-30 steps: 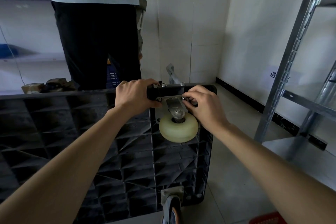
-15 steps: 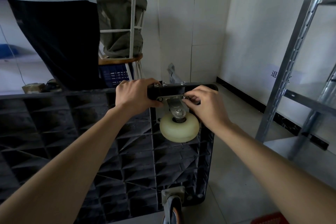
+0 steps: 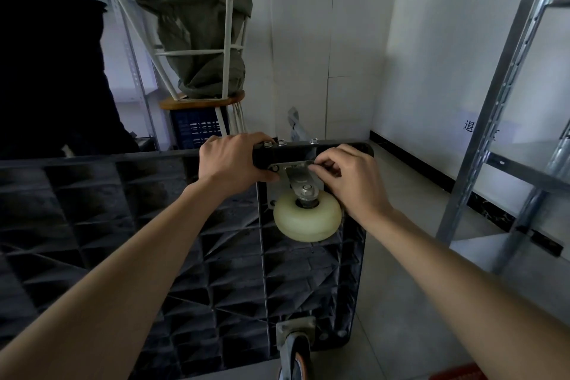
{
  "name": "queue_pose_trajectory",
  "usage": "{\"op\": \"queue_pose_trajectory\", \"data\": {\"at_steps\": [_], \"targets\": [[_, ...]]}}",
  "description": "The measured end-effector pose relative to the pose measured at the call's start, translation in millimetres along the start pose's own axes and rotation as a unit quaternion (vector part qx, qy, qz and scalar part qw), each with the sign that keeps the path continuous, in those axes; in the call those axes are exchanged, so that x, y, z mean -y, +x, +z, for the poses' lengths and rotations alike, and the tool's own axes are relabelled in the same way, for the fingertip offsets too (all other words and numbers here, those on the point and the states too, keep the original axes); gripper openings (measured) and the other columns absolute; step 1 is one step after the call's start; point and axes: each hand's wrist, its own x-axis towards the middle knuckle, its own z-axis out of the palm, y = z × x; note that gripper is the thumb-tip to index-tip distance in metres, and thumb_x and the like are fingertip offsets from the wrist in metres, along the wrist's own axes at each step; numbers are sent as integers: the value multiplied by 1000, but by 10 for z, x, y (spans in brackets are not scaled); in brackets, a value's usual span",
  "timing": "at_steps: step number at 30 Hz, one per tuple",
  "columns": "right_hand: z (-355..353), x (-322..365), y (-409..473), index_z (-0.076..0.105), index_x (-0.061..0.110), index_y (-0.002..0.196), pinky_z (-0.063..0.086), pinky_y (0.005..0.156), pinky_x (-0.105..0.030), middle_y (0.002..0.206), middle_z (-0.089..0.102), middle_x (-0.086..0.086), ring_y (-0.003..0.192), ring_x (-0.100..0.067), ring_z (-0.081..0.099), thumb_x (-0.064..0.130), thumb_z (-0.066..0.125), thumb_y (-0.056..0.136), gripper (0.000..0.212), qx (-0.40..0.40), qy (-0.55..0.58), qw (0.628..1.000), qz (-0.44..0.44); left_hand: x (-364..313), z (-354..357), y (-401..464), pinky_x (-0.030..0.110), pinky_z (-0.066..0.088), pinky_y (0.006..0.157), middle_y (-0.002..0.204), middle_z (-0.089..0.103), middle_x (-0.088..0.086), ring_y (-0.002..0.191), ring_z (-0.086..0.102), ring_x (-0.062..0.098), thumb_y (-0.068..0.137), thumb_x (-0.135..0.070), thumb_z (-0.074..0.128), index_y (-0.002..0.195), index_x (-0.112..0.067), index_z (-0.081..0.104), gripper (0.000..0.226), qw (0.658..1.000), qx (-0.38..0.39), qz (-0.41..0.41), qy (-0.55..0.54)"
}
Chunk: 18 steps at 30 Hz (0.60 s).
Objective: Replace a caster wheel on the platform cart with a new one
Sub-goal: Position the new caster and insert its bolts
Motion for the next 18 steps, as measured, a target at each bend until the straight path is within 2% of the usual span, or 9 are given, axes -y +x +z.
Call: {"op": "queue_pose_trajectory", "data": {"at_steps": [6,10,12,16,18], "targets": [[-68,-87,-12,77,14,99,55,65,-25,90,65,9,70,-2,58,13,82,82,18,36,17,999,-15,-3,-5,5,34,33,78,110,70,-9,102,63,22,68,-72,75,130,-49,53,70,1000,3,-1,0],[-70,-58,6,75,11,90,47,62,-14,86,66,3,67,-3,54,18,85,78,17,21,-22,1000,-8,-3,-6,3,35,34,79,112,70,-10,103,63,22,67,-73,75,129,-49,53,70,1000,8,-3,-2],[-92,-52,0,72,11,94,41,62,-9,88,64,3,66,-3,53,20,85,78,22,32,-29,999,-5,-5,-9,1,35,34,80,111,70,-10,103,63,22,67,-72,75,128,-49,53,69,1000,8,-4,-4],[-156,-104,-74,72,14,111,38,68,-3,98,61,5,72,2,47,18,83,80,33,74,-12,997,-23,0,-7,-4,36,36,85,113,69,-10,105,63,22,68,-71,75,129,-49,53,68,1000,5,-3,-5],[-159,-150,-91,74,11,103,35,70,1,99,62,3,77,3,46,18,85,79,27,61,-29,997,-30,-3,-5,-3,37,37,86,112,69,-10,105,63,22,69,-70,75,129,-48,53,68,1000,6,-4,-6]]}}
